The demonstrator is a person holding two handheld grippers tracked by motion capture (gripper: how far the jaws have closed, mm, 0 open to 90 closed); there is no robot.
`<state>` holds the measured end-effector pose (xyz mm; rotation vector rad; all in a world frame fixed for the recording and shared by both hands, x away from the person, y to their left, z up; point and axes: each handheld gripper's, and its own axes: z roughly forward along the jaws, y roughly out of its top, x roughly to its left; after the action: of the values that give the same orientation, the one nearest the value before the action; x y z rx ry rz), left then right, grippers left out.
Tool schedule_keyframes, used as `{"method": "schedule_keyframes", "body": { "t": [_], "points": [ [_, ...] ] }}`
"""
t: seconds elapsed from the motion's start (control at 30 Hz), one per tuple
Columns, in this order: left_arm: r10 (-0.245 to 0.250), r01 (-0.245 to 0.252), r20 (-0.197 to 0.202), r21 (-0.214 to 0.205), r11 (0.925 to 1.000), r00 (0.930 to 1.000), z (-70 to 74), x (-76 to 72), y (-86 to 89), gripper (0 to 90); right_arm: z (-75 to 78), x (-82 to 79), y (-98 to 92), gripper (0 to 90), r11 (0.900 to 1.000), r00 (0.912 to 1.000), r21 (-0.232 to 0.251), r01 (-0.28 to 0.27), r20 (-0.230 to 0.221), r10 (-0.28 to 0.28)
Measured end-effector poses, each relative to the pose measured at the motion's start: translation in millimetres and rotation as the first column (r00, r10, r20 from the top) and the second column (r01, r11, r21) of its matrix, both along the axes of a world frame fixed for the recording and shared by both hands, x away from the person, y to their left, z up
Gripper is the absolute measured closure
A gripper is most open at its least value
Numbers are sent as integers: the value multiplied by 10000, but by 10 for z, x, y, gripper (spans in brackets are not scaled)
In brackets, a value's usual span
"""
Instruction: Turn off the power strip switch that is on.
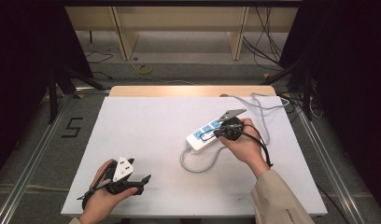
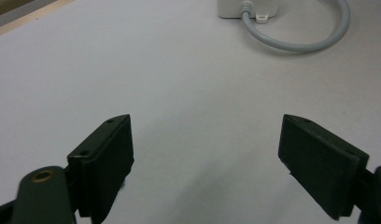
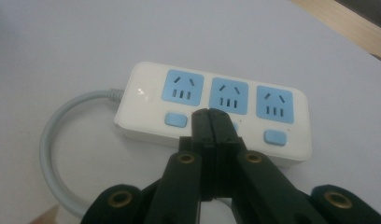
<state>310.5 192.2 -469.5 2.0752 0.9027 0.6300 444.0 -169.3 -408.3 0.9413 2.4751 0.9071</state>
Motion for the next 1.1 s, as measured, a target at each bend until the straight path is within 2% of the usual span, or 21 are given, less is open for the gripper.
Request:
{"method": "schedule_keyframes", "body": {
  "t": [1.1],
  "points": [
    [-55,55,-3,27,10000,10000,4,-2,0,179,10,175,205,900,9991,9986,-406,-140,-519,119]
  ]
}}
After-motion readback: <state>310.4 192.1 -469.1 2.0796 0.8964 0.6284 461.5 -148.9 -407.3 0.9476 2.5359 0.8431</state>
